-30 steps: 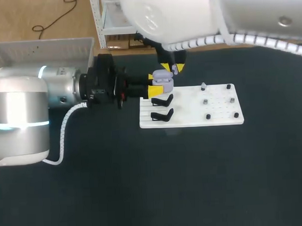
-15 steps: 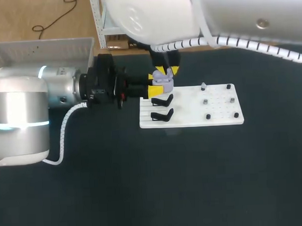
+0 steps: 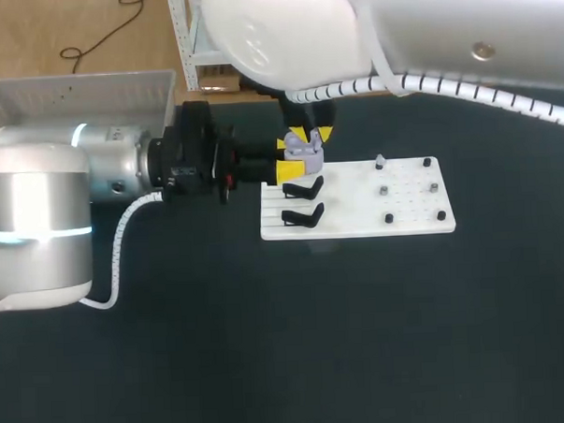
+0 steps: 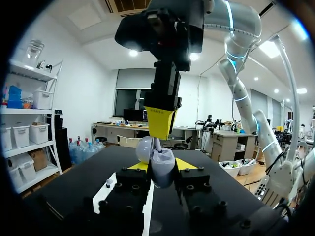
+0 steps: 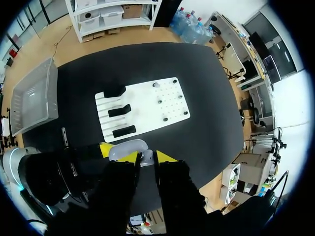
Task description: Pick up each earbud case from the left stands, insert the matching earbuds, close the lid, and place the case in the box.
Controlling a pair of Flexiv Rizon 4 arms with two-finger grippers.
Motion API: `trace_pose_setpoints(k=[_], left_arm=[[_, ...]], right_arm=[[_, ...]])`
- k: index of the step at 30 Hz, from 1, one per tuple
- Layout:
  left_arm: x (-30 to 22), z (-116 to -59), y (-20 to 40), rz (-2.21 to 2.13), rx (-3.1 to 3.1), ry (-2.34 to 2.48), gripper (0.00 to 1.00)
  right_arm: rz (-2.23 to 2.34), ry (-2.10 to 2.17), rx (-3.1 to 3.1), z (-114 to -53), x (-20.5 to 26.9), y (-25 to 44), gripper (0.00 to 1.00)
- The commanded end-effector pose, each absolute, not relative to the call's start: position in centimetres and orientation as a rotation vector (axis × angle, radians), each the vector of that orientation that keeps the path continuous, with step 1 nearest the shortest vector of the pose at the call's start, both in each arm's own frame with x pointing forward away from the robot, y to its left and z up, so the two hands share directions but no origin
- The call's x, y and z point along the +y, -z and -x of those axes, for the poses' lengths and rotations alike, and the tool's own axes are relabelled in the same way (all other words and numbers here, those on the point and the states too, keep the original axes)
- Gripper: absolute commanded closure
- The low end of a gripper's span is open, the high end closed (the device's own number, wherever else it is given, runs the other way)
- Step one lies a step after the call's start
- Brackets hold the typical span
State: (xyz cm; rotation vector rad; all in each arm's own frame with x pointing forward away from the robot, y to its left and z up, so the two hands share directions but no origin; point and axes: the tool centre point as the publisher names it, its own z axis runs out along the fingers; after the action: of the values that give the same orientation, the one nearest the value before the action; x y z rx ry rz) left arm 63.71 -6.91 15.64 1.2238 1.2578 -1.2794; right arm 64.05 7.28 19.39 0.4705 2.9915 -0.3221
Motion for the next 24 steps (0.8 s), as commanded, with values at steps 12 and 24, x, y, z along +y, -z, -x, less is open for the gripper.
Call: trace_pose_setpoints(k=[12,24], left_arm=[[-7.0,-63.5,-15.8,-1.221,1.255,1.276,1.00],[-7.0,-63.5,-15.8,-1.221,1.255,1.276,1.00]], right_arm=[[-0.454,0.331,3.016,-64.5,7.7,-18.9,1.00],[-0.433,0.388,3.008,-63.5,8.0,-18.9,1.00]])
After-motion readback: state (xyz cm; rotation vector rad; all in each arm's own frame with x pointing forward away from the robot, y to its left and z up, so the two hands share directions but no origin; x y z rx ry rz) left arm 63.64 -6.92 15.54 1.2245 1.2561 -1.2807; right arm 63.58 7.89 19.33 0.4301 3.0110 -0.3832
